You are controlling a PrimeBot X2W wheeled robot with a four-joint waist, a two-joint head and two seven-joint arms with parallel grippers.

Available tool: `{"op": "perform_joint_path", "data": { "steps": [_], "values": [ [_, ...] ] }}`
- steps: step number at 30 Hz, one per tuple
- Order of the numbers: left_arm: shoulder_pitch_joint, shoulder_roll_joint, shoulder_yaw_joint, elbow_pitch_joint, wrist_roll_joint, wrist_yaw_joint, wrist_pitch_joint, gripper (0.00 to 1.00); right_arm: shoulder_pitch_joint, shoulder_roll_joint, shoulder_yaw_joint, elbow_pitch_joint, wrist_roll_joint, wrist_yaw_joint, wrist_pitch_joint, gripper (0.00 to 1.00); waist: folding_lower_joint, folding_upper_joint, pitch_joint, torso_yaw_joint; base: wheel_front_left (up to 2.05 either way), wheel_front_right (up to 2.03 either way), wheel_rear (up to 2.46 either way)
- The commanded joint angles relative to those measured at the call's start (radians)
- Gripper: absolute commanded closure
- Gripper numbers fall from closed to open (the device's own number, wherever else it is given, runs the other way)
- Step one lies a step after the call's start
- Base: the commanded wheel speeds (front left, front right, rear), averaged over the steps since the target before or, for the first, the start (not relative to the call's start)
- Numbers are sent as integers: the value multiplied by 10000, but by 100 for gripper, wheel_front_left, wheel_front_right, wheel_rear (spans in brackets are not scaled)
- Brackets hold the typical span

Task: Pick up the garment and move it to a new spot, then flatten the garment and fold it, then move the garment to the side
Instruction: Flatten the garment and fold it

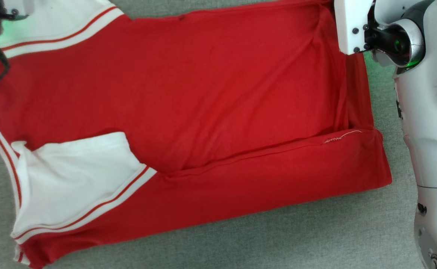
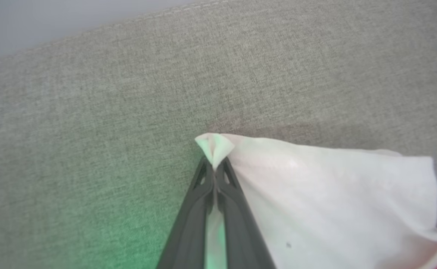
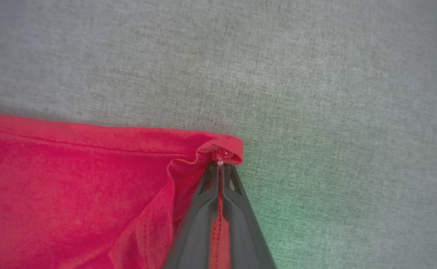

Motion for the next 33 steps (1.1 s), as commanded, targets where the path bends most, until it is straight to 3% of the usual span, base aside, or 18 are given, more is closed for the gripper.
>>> {"op": "perform_joint_path", "data": {
  "steps": [1, 9, 21, 27, 33],
  "values": [
    [623, -167, -179, 232, -53, -87, 53, 100, 72, -108, 8, 165, 33, -14, -140, 100, 0, -1, -152, 101, 0, 0, 0],
    [515, -296, 63, 84, -381, -401, -472, 100, 474, -766, 454, 50, 652, -14, -1142, 100, 0, -1, -1082, 537, 0, 0, 0],
    [1624, 35, 252, -1099, -956, -597, -964, 100, 2051, -2073, 1443, -868, 2021, -13, -1907, 100, 0, -1, -2819, 1238, 0, 0, 0],
    [2782, 507, 330, -2465, -1331, -140, -746, 100, 3155, -2711, 1582, -1687, 2532, -13, -1788, 100, 0, -1, -3544, 1505, 0, 0, 0],
    [4364, 1250, 255, -4739, -1689, 986, -202, 100, 4590, -3333, 1405, -2766, 3024, -13, -1512, 100, 0, -1, -4070, 1718, 0, 0, 0]
  ]
}}
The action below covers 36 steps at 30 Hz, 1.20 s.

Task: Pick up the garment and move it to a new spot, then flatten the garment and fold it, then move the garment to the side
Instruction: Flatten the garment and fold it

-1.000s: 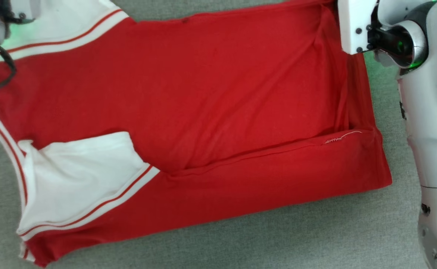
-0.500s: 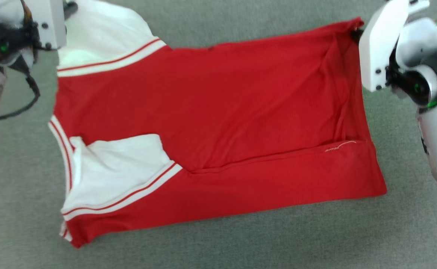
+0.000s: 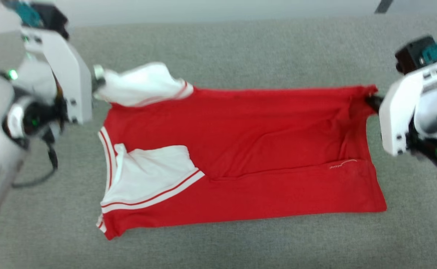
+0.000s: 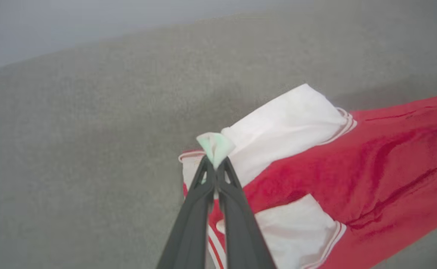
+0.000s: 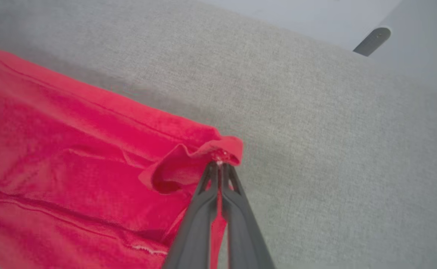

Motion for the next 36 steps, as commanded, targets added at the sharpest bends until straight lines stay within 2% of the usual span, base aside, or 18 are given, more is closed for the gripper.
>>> {"op": "perform_joint_path", "data": {
  "steps": [1, 7, 8, 9, 11, 15, 25, 26, 27, 28, 29, 30, 36],
  "values": [
    [496, 214, -21, -547, -114, 307, 108, 100, 460, -124, -117, -230, 144, -11, 96, 100, 0, 0, -458, 304, 0, 0, 0],
    [2216, 927, -182, -2963, -572, 1613, 587, 100, 2038, -509, -572, -1273, 504, -11, 437, 100, 0, 0, -678, 427, 0, 0, 0],
    [2216, 927, -182, -2963, -572, 1613, 587, 100, 2038, -509, -572, -1273, 504, -11, 437, 100, 0, 0, -678, 427, 0, 0, 0],
    [2691, 1081, -232, -3554, -683, 1943, 642, 100, 2538, -544, -782, -1581, 566, -11, 567, 100, 0, 0, -684, 448, 0, 0, 0],
    [3106, 1129, -267, -3940, -821, 2210, 673, 100, 2947, -484, -995, -1813, 547, -11, 654, 100, 0, 0, -687, 459, 0, 0, 0],
    [3784, 1076, -365, -4260, -1167, 2539, 674, 100, 3535, -253, -1254, -2027, 450, -11, 767, 100, 0, 0, -697, 416, 0, 0, 0],
    [4313, 804, -522, -3837, -1562, 2564, 781, 100, 3985, 85, -1433, -1951, 301, -11, 838, 100, 0, 0, -841, 319, 0, 0, 0],
    [4418, 708, -381, -3611, -1608, 2505, 493, 26, 4042, 187, -1446, -1911, 265, -11, 728, 72, 0, 0, -1006, 317, 0, 0, 0],
    [4436, 677, -351, -3565, -1640, 2498, 434, 0, 4065, 185, -1434, -1906, 253, -11, 697, 58, 0, 0, -1068, 325, 0, 0, 0],
    [4442, 702, -350, -3551, -1592, 2463, 376, 0, 4080, 129, -1355, -1958, 221, -11, 677, 33, 0, 0, -1125, 332, 0, 0, 0],
    [4450, 731, -336, -3522, -1552, 2469, 323, 0, 4099, 86, -1299, -2000, 245, -11, 635, 11, 0, 0, -1194, 340, 0, 0, 0],
    [4468, 758, -325, -3520, -1520, 2458, 276, 0, 4123, 98, -1294, -2003, 322, -11, 645, 0, 0, 0, -1260, 346, 0, 0, 0],
    [4716, 864, -238, -3614, -1561, 2464, 5, 0, 4382, 62, -1390, -2334, 483, -11, 935, 0, 0, 0, -1787, 414, 0, 0, 0]
  ]
}}
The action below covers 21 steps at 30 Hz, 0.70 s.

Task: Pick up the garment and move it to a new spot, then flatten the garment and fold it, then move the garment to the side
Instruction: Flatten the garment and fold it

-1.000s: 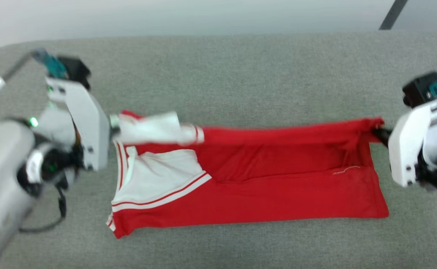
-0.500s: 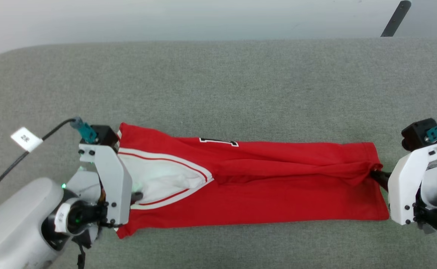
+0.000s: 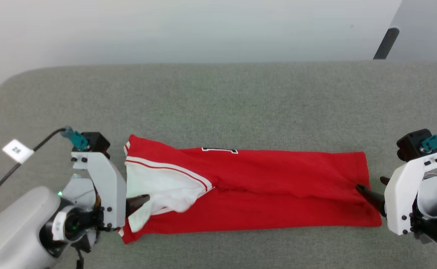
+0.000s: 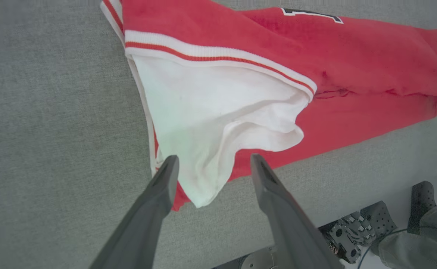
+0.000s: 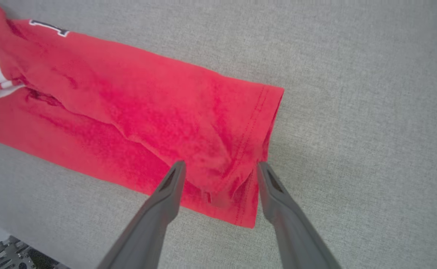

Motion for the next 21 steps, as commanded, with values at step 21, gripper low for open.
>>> {"op": "perform_joint_path", "data": {
  "steps": [21],
  "values": [
    [2702, 239, 1724, -704, 1339, -889, -6694, 0, 1778, 728, -2317, -756, -429, -11, -1191, 0, 0, 0, -1021, 158, 0, 0, 0]
  ]
}}
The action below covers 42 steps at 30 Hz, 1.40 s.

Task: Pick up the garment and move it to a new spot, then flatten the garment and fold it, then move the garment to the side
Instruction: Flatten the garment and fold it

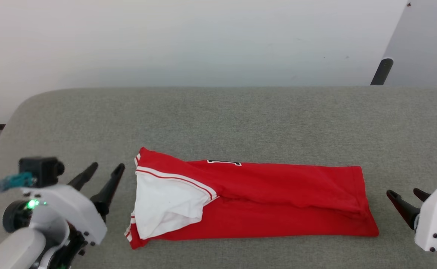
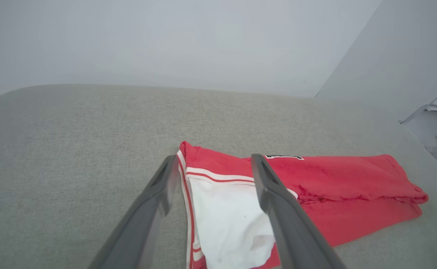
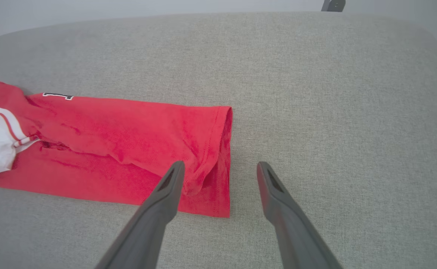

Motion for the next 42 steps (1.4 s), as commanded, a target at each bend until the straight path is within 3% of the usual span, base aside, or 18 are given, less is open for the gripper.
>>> {"op": "perform_joint_path", "data": {
  "steps": [1, 7, 11, 17, 24, 34, 42],
  "values": [
    [239, -23, 98, 23, 92, -61, -334, 0, 133, 15, -133, 46, -83, -11, -30, 0, 0, 0, 17, 63, 0, 0, 0],
    [1128, -92, 532, 259, 533, -168, -2339, 0, 166, 156, -600, 338, -219, -10, 126, 0, 0, 0, 175, 291, 0, 0, 0],
    [1632, -352, 916, 518, 698, -261, -2969, 0, -12, 303, -818, 591, -261, -10, 336, 0, 0, 0, 349, 505, 0, 0, 0],
    [2280, -1204, 1944, 931, 1091, -566, -3140, 0, -361, 410, -1020, 1057, -409, -10, 694, 0, 0, 0, 642, 846, 0, 0, 0],
    [2861, -2419, 3239, 1268, 1898, -1301, -3148, 0, -930, 364, -1184, 1790, -727, -10, 1280, 0, 0, 0, 1080, 1242, 0, 0, 0],
    [2693, -3565, 4022, 1780, 2746, -2225, -3143, 0, -1890, 360, -1104, 3212, -960, -10, 1811, 0, 0, 0, 1743, 1746, 0, 0, 0],
    [2521, -4222, 4413, 2112, 3067, -2687, -3144, 0, -2138, 376, -701, 4355, -1045, -10, 2472, 0, 0, 0, 1983, 1921, 0, 0, 0]
  ]
}}
